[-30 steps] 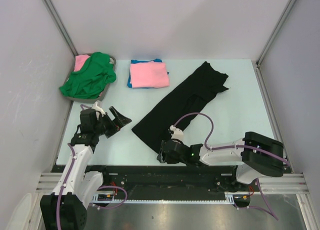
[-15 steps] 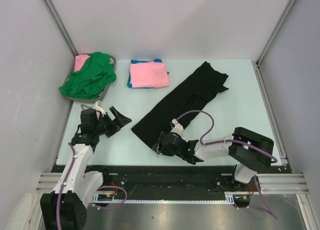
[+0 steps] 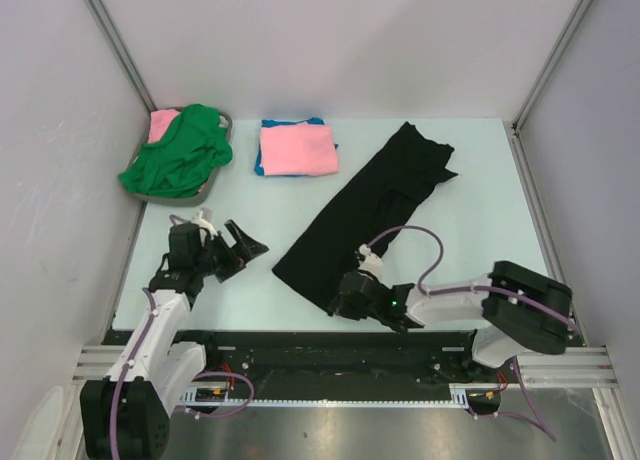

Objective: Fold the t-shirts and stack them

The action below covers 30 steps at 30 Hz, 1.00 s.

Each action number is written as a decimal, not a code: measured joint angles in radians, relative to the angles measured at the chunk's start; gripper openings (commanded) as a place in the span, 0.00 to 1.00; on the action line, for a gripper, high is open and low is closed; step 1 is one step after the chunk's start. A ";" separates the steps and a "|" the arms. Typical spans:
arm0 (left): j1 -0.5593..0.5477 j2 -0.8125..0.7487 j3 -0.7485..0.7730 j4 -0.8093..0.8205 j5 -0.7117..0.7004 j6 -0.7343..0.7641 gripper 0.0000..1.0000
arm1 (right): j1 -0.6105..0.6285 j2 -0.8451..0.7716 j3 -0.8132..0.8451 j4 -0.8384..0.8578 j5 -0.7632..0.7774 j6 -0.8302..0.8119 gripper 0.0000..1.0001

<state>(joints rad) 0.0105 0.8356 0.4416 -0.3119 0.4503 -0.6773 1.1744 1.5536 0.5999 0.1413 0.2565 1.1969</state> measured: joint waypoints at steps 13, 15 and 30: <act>-0.409 0.077 -0.077 0.158 -0.109 -0.160 1.00 | 0.014 -0.628 -0.274 -0.534 0.043 0.137 0.00; -0.466 0.112 -0.077 0.194 -0.132 -0.182 1.00 | 0.026 -0.732 -0.291 -0.650 0.063 0.167 0.00; -0.836 0.471 0.011 0.405 -0.160 -0.243 1.00 | 0.068 -0.760 -0.280 -0.840 0.125 0.261 0.00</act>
<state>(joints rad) -0.8257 1.3064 0.4526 0.0929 0.2905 -0.9203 1.2419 0.7937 0.3195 -0.6991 0.3813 1.4574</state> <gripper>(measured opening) 0.996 0.028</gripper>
